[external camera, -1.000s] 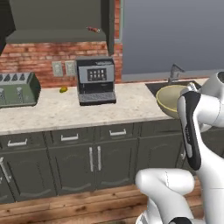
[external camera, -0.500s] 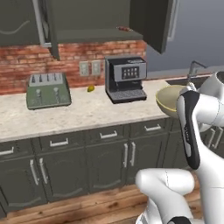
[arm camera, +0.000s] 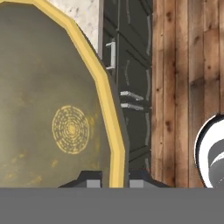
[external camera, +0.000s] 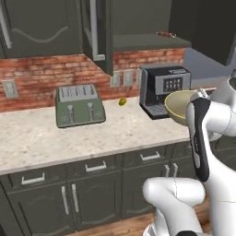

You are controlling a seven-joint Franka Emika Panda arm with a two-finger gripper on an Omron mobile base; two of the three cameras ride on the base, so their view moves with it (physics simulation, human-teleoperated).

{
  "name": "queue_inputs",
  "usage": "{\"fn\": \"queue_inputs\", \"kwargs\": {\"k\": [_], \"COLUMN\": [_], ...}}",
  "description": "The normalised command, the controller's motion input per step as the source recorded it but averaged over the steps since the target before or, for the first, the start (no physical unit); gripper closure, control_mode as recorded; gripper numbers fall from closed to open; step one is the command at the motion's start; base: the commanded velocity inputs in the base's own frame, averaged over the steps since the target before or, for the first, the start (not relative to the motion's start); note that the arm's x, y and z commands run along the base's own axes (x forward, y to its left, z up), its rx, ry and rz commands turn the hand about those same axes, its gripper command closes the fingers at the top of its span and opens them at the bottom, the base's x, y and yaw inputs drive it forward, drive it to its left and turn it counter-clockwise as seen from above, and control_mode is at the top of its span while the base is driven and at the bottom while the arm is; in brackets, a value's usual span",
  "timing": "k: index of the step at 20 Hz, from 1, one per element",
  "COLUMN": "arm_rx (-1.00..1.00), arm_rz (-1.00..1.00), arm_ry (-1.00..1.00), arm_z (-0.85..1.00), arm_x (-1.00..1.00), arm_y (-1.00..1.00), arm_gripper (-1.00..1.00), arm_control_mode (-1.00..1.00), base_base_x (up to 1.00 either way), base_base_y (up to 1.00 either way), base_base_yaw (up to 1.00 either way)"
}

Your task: Pick the mug and place it in the sink. Pick the bowl and place it in the open cabinet and then close the cabinet.

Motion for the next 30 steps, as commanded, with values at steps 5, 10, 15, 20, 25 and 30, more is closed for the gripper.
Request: {"fn": "queue_inputs", "kwargs": {"k": [5, 10, 15, 20, 25, 30], "arm_rx": [0.0, 0.0, 0.0, 0.0, 0.0, 0.0], "arm_rz": [0.0, 0.0, 0.0, 0.0, 0.0, 0.0], "arm_ry": [0.0, 0.0, 0.0, 0.0, 0.0, 0.0], "arm_z": [0.0, 0.0, 0.0, 0.0, 0.0, 0.0], "arm_x": [0.0, 0.0, 0.0, 0.0, 0.0, 0.0], "arm_y": [0.0, 0.0, 0.0, 0.0, 0.0, 0.0], "arm_gripper": [1.0, 1.0, 1.0, 1.0, 1.0, 1.0], "arm_control_mode": [1.0, 1.0, 1.0, 1.0, 1.0, 1.0], "base_base_x": [0.95, 0.5, 0.45, 0.18, 0.11, 0.06], "base_base_y": [0.23, 0.03, -0.01, -0.06, -0.06, 0.0], "base_base_yaw": [0.0, 0.0, 0.0, 0.12, 0.17, 0.1]}}
